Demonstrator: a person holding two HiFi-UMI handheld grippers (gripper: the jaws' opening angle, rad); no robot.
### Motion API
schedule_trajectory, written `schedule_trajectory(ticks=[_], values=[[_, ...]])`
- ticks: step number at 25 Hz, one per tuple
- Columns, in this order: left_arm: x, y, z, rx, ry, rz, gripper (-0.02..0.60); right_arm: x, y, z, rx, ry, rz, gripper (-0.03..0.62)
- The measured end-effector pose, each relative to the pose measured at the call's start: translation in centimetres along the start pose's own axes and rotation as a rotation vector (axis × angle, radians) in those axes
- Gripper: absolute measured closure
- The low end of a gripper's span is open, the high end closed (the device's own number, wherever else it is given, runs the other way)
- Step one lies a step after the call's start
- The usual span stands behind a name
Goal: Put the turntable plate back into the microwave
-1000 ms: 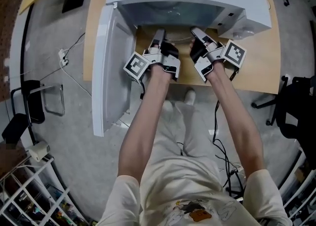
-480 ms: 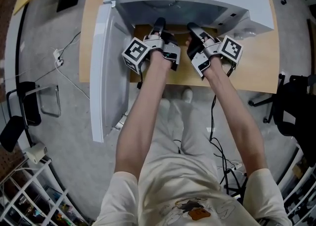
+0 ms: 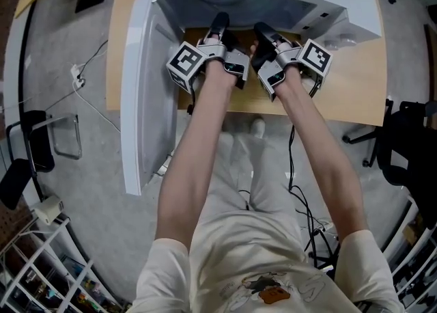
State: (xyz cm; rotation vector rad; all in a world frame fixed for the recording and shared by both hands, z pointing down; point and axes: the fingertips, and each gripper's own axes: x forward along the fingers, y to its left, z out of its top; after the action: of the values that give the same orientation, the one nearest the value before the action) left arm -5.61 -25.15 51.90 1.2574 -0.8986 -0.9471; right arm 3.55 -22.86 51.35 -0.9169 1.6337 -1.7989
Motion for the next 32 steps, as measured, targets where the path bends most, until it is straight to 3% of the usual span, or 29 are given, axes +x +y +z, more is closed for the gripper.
schedule_trajectory(ticks=[6, 14, 16, 20, 25, 29, 32], values=[[-0.4, -0.2, -0.4, 0.082, 0.018, 0.037, 0.535, 0.7, 0.4, 1.2, -0.007, -0.042, -0.013, 0.556], [0.6, 0.8, -0.9, 0.104, 0.037, 0.097, 0.554, 0.7, -0.7, 2.7, -0.016, -0.08, -0.105, 0.547], [0.9, 0.7, -0.7, 0.112, 0.025, 0.092, 0.555, 0.4, 0.0, 2.3, -0.031, -0.073, -0.099, 0.505], [1.5, 0.5, 0.0, 0.122, 0.008, 0.105, 0.555, 0.7, 1.4, 1.1, -0.137, -0.012, -0.114, 0.513], [0.9, 0.5, 1.2, 0.11, -0.023, 0.126, 0.557, 0.6, 1.4, 0.5, -0.126, 0.012, -0.117, 0.516], [0.6, 0.6, 2.0, 0.089, -0.044, 0.139, 0.554, 0.4, 0.7, 0.0, -0.118, 0.022, -0.126, 0.525], [0.5, 0.2, 1.7, 0.095, -0.034, 0.145, 0.501, 0.4, 0.6, -0.1, -0.112, 0.028, -0.128, 0.525]])
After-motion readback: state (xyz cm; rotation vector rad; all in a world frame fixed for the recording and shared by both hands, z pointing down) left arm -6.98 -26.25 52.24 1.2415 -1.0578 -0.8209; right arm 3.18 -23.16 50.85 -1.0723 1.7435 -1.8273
